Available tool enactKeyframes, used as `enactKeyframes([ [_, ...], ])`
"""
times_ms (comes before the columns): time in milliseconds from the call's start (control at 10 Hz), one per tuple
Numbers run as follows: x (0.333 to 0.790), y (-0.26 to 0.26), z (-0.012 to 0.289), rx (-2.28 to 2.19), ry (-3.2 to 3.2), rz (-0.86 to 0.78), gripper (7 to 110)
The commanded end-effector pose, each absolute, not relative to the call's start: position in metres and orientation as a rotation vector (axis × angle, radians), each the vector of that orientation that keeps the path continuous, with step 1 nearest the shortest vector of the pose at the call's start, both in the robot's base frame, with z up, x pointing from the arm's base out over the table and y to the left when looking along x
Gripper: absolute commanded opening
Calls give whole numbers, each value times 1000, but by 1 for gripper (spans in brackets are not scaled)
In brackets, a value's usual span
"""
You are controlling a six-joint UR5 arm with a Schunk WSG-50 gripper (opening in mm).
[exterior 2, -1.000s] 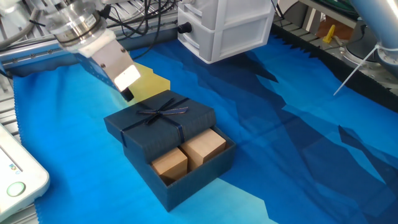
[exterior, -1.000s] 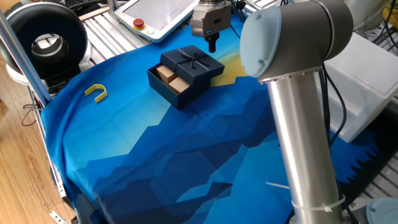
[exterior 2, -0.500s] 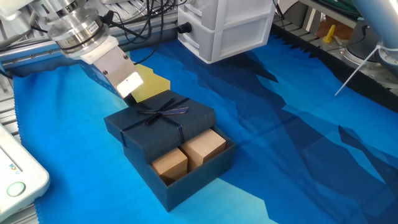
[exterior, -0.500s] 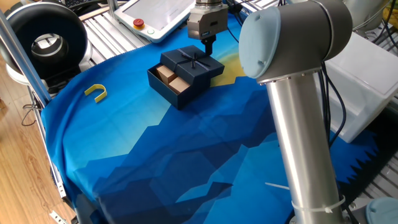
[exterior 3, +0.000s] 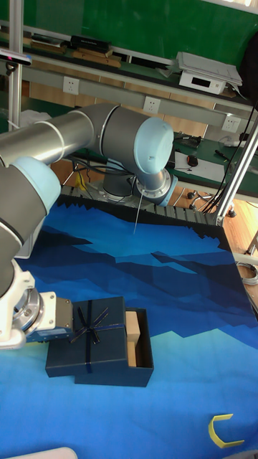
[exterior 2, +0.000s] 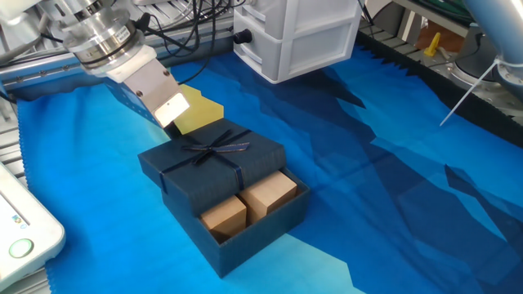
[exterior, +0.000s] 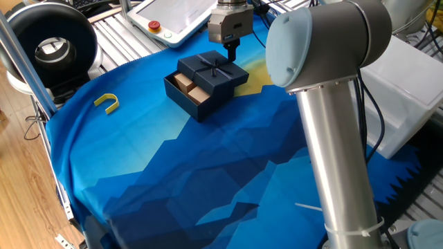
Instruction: Slide the outer casing onto the gift box
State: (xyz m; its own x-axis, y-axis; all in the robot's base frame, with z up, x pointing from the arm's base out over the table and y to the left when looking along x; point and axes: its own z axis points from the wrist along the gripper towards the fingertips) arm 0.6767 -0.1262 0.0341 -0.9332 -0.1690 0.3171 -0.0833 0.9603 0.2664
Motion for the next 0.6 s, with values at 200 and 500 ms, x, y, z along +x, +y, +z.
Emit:
enactKeyframes([
  [200, 677, -122, 37, 186, -2768, -389, 7],
  [500, 689, -132, 29, 194, -2806, -330, 7],
])
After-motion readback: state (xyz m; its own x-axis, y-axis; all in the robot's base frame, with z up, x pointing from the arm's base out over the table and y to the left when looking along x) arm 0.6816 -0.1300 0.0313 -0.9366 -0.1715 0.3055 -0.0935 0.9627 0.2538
